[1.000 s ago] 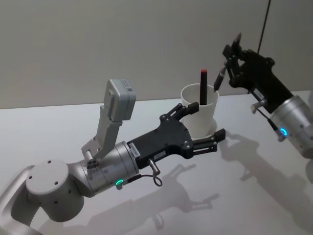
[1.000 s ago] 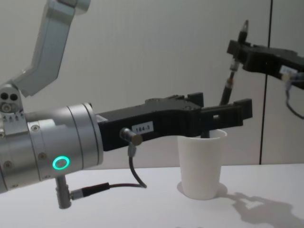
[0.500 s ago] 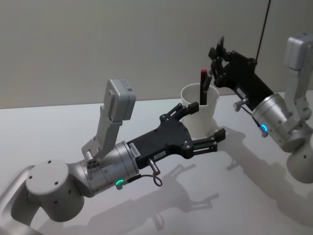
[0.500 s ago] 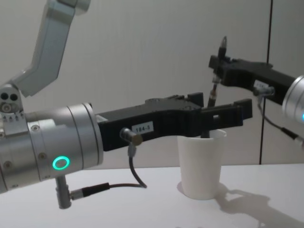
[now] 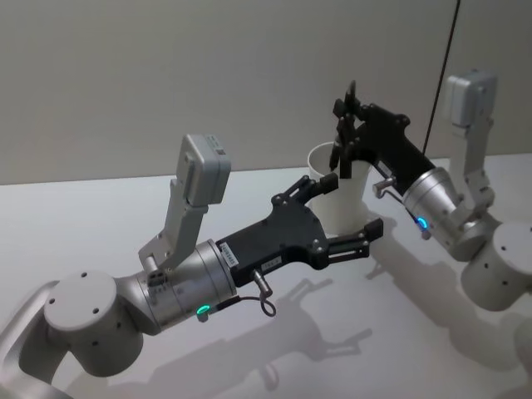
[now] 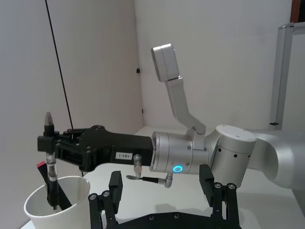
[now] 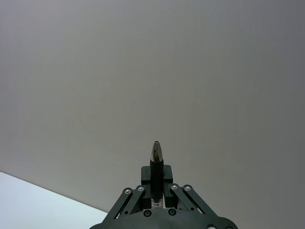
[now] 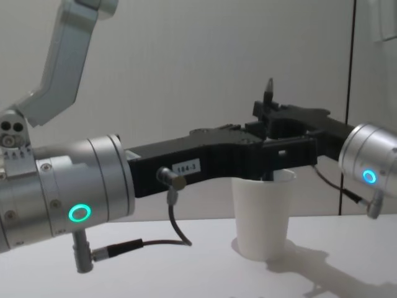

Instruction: Place the pen into the pen holder.

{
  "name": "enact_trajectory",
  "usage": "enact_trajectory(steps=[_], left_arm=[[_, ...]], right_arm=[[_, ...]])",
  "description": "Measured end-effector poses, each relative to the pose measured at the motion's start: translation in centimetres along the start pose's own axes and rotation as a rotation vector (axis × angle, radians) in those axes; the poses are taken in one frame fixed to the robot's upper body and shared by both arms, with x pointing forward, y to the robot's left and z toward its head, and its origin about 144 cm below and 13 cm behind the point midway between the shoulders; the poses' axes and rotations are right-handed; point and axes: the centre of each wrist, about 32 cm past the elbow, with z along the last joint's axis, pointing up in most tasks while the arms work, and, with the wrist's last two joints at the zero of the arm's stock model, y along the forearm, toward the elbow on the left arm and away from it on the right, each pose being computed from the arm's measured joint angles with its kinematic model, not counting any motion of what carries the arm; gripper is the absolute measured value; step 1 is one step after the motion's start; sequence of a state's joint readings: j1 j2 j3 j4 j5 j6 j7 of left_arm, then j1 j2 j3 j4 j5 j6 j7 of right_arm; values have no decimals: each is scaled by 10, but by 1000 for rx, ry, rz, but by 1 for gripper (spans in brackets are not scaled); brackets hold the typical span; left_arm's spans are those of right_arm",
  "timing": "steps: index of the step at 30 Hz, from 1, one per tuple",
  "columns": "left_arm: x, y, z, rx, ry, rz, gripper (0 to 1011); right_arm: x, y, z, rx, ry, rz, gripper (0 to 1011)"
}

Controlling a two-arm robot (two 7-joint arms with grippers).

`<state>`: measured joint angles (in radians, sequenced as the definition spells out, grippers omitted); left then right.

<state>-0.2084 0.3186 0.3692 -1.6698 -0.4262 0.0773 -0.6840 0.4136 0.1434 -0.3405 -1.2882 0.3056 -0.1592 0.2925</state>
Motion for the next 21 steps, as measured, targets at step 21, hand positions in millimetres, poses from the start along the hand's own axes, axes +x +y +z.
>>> enact_trajectory(steps=[21], left_arm=[[0, 0, 0, 0, 0, 0, 1001]], right_arm=[[-7, 10, -12, -52, 3, -5, 474]])
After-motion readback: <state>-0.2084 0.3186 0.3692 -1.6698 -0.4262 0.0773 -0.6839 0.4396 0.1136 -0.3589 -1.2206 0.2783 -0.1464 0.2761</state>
